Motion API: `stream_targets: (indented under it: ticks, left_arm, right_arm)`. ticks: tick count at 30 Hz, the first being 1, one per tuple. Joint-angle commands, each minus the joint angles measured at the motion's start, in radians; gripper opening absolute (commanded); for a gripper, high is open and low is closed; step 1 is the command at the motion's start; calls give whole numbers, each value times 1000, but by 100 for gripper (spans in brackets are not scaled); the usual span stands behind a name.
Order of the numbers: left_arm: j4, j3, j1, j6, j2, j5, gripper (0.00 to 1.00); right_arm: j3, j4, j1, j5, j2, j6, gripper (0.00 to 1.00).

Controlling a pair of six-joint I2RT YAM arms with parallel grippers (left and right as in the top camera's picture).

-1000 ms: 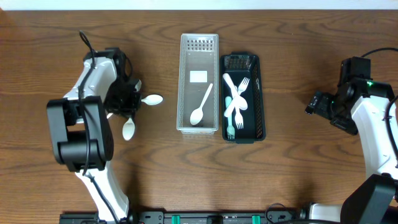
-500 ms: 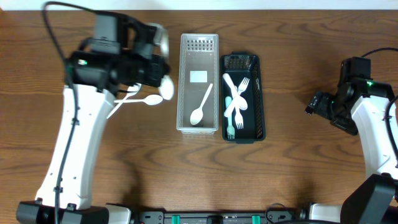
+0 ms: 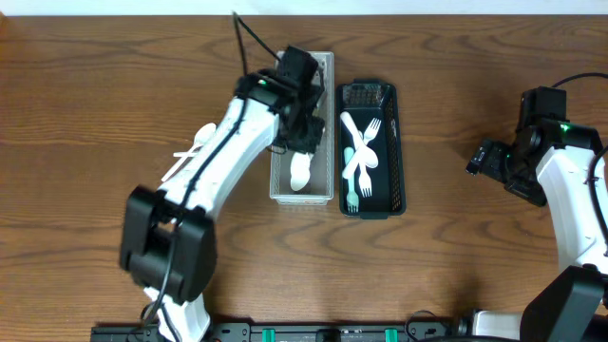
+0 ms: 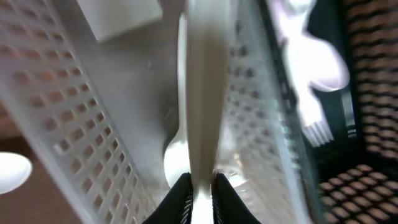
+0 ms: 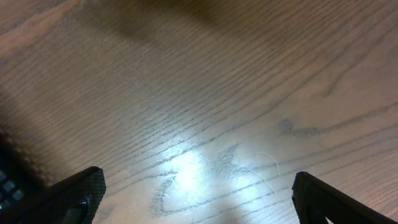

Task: Pack container
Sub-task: 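Move the spoon right and release it into the clear caddy, then return the left gripper and grasp a third white spoon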

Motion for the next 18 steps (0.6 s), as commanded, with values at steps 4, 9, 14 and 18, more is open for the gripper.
stream_targets:
  ticks: [4,9,14,18]
  left_arm:
    - [-47,55,77,13,-111,-21,52]
    - [-105,62,212,60,-242,-141,79]
    - [-146,58,374,224,-264,-225,76]
    - [-145,38,478,399,-222,-225,69]
  right_arm:
    - [-6,-2,-6,-5,4,11,99]
    - [-6,-1,-6,-5,4,11,99]
    - [-6,0,-6,-5,4,11,99]
    - [-6,0,-6,-5,4,11,99]
